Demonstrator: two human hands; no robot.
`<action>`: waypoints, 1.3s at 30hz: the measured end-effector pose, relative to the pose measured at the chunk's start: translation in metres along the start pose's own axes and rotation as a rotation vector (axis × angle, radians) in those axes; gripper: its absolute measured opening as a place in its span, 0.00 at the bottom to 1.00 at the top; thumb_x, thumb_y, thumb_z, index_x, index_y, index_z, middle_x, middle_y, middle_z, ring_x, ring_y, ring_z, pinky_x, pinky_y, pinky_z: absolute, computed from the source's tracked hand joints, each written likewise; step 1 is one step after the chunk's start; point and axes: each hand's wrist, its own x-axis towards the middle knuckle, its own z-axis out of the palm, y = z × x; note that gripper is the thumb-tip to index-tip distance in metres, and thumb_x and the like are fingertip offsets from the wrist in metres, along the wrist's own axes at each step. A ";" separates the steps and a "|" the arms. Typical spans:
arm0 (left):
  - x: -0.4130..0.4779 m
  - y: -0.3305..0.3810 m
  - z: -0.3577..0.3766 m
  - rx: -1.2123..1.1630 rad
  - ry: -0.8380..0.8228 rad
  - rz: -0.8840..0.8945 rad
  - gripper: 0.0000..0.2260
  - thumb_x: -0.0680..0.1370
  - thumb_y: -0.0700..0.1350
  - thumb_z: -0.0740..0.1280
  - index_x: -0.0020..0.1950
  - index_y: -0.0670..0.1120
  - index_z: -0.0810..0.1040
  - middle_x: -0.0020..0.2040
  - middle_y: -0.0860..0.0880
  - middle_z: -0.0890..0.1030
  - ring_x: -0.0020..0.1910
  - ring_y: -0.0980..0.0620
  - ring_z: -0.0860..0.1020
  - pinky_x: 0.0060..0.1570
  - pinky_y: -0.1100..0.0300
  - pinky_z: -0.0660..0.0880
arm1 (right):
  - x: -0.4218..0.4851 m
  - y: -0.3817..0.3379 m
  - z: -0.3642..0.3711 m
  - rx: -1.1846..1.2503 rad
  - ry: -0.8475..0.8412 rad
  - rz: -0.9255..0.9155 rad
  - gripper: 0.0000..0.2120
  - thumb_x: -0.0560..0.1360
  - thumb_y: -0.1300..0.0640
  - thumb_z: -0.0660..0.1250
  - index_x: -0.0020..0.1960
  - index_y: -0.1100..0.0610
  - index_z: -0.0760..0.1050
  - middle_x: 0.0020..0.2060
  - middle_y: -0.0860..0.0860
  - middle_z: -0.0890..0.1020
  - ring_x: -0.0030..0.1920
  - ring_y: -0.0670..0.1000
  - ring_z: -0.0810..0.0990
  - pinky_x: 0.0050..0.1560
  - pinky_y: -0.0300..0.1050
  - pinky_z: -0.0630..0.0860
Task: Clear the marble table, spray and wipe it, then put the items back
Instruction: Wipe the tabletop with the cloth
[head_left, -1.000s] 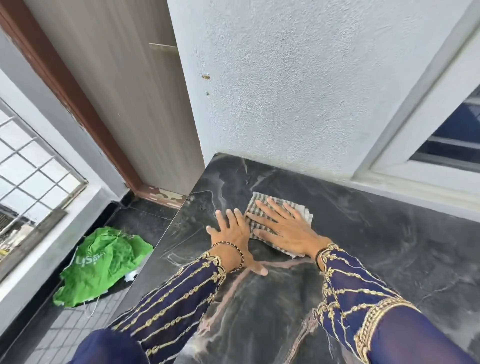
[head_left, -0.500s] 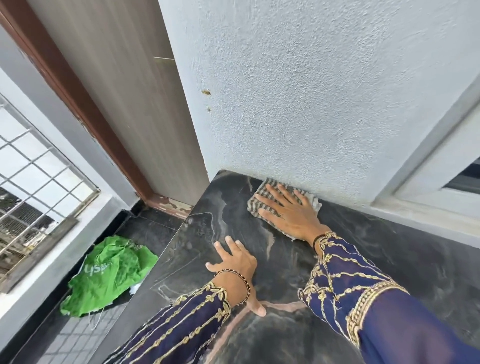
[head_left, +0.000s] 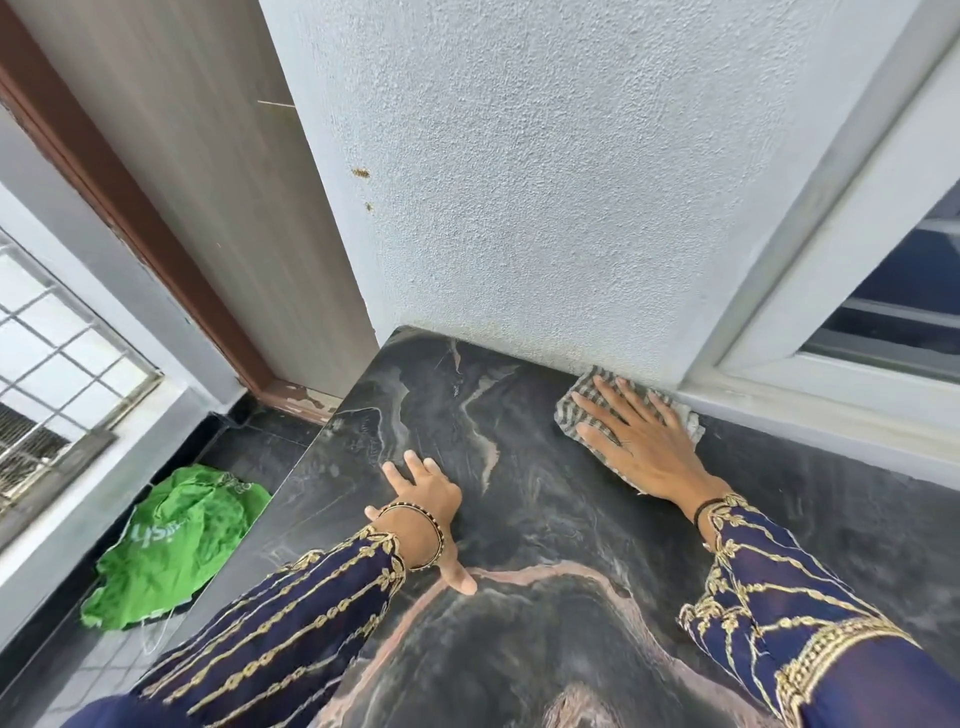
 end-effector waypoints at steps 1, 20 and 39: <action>-0.003 0.000 -0.003 0.003 0.006 0.000 0.73 0.47 0.71 0.75 0.71 0.29 0.39 0.74 0.29 0.43 0.70 0.23 0.42 0.63 0.26 0.58 | -0.001 0.000 0.000 0.005 0.006 0.009 0.34 0.71 0.25 0.25 0.76 0.28 0.36 0.80 0.37 0.38 0.81 0.45 0.38 0.81 0.55 0.36; -0.154 0.012 0.109 -0.435 0.592 0.312 0.19 0.77 0.44 0.62 0.67 0.41 0.69 0.71 0.44 0.67 0.70 0.44 0.66 0.66 0.47 0.66 | -0.198 -0.131 0.067 -0.059 0.087 -0.182 0.26 0.82 0.33 0.39 0.79 0.31 0.48 0.83 0.43 0.48 0.83 0.50 0.43 0.80 0.61 0.48; -0.301 0.012 0.219 -0.480 0.643 0.455 0.14 0.73 0.44 0.58 0.54 0.45 0.79 0.55 0.49 0.81 0.54 0.47 0.78 0.52 0.52 0.76 | -0.428 -0.220 0.111 -0.067 0.014 -0.337 0.25 0.85 0.36 0.45 0.80 0.34 0.47 0.83 0.44 0.47 0.83 0.52 0.44 0.78 0.60 0.45</action>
